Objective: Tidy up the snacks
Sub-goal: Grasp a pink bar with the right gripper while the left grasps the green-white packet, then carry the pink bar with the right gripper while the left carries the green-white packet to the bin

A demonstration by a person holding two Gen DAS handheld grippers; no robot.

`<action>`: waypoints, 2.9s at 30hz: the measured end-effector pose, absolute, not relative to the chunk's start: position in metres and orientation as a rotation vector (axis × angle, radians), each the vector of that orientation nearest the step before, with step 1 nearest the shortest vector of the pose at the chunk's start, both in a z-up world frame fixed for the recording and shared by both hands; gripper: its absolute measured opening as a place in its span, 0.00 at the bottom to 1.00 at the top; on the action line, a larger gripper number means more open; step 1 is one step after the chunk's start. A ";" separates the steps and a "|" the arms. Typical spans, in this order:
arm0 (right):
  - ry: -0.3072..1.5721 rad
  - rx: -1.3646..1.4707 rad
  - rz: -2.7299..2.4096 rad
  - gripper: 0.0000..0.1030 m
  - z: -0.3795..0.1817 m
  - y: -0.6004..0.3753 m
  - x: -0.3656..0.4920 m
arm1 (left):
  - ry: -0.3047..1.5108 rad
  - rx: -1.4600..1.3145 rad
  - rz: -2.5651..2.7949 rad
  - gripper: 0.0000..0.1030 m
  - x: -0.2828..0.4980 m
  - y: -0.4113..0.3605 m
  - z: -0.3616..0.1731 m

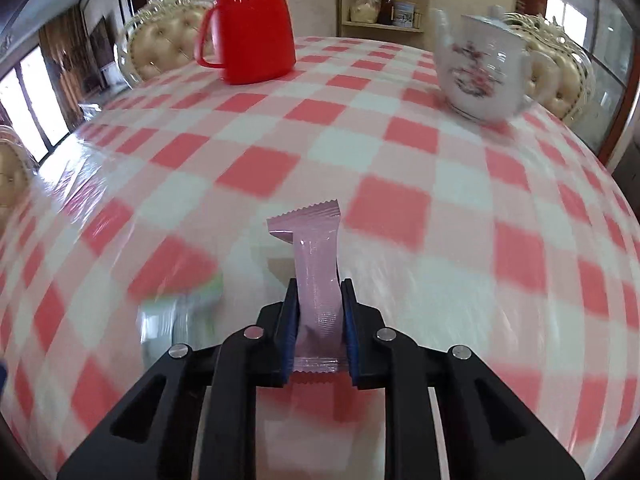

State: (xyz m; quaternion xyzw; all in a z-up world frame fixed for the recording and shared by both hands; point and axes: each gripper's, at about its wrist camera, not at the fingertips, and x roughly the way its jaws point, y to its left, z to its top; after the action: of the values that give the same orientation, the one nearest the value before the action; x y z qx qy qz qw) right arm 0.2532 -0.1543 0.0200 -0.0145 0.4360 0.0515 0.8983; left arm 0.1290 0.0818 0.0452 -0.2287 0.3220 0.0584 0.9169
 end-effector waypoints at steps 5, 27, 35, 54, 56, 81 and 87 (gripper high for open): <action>0.831 0.053 0.132 0.19 0.032 -0.193 0.166 | 0.708 -0.439 0.027 0.98 0.135 0.067 0.045; 0.710 0.391 0.013 0.20 0.042 -0.272 0.083 | 0.825 -0.225 0.049 0.98 0.208 -0.039 0.024; 0.716 0.414 0.057 0.20 0.043 -0.266 0.087 | 0.880 -0.207 0.052 0.64 0.244 -0.056 0.008; 0.758 0.404 0.063 0.21 0.032 -0.268 0.091 | 0.809 -0.101 -0.002 0.34 0.174 -0.050 0.022; 0.755 0.389 0.069 0.21 0.033 -0.265 0.089 | 0.816 -0.102 -0.014 0.34 0.160 -0.048 0.022; 0.769 0.176 0.202 0.20 0.037 -0.192 0.063 | 0.796 -0.171 -0.041 0.35 0.042 0.016 0.033; 0.776 0.212 0.202 0.21 0.035 -0.193 0.053 | 0.779 -0.154 -0.014 0.35 0.030 0.021 0.034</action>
State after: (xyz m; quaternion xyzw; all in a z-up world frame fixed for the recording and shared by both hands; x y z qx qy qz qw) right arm 0.0526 -0.1934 0.0352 0.1028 0.3769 0.0982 0.9153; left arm 0.0298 0.0209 0.0344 -0.0751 0.3791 -0.0068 0.9223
